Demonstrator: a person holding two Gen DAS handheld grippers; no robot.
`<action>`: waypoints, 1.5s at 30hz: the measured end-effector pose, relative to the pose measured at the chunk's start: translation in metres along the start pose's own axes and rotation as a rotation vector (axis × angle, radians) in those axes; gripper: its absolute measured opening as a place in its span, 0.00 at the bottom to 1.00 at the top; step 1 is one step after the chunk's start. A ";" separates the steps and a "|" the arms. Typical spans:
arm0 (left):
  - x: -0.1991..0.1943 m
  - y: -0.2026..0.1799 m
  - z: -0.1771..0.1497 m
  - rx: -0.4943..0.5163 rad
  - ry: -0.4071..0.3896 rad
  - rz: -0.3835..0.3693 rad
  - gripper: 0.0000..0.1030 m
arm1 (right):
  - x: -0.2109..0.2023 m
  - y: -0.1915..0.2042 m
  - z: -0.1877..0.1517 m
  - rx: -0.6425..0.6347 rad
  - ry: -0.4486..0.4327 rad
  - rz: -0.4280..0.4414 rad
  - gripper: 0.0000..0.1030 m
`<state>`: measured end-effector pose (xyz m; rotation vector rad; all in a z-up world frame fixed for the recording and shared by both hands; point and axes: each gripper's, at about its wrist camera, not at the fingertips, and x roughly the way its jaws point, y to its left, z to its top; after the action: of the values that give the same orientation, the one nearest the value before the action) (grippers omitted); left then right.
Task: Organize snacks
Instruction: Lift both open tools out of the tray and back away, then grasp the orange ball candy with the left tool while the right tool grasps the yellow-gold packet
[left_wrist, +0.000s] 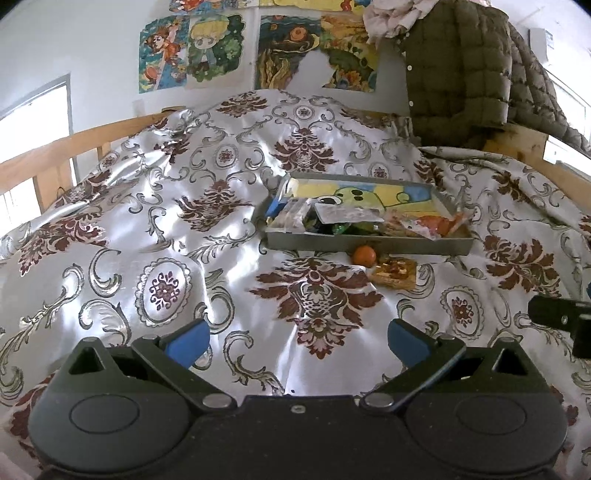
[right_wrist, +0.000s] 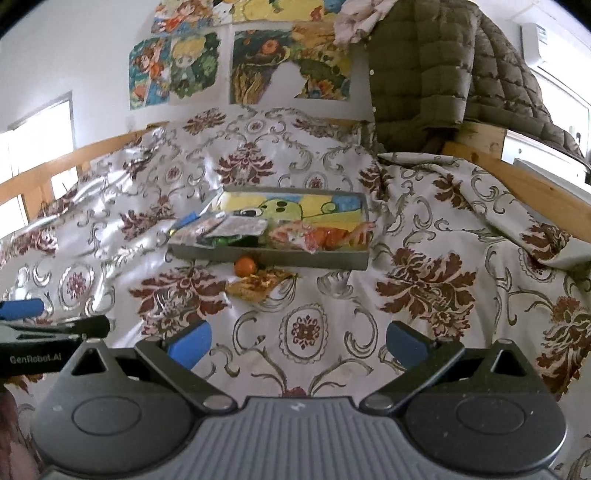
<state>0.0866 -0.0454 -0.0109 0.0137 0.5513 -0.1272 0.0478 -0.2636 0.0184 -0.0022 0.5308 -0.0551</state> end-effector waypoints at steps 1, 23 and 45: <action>0.000 0.001 0.000 -0.005 0.000 0.001 0.99 | 0.000 0.002 -0.001 -0.006 0.005 -0.002 1.00; 0.014 0.009 0.010 -0.090 0.032 -0.007 0.99 | 0.009 0.006 0.001 0.000 0.024 -0.007 1.00; 0.104 0.013 0.067 -0.010 -0.005 -0.101 0.99 | 0.054 -0.005 0.020 -0.005 -0.041 -0.058 1.00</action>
<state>0.2104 -0.0478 -0.0086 -0.0244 0.5477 -0.2227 0.1036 -0.2717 0.0084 -0.0235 0.4895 -0.1098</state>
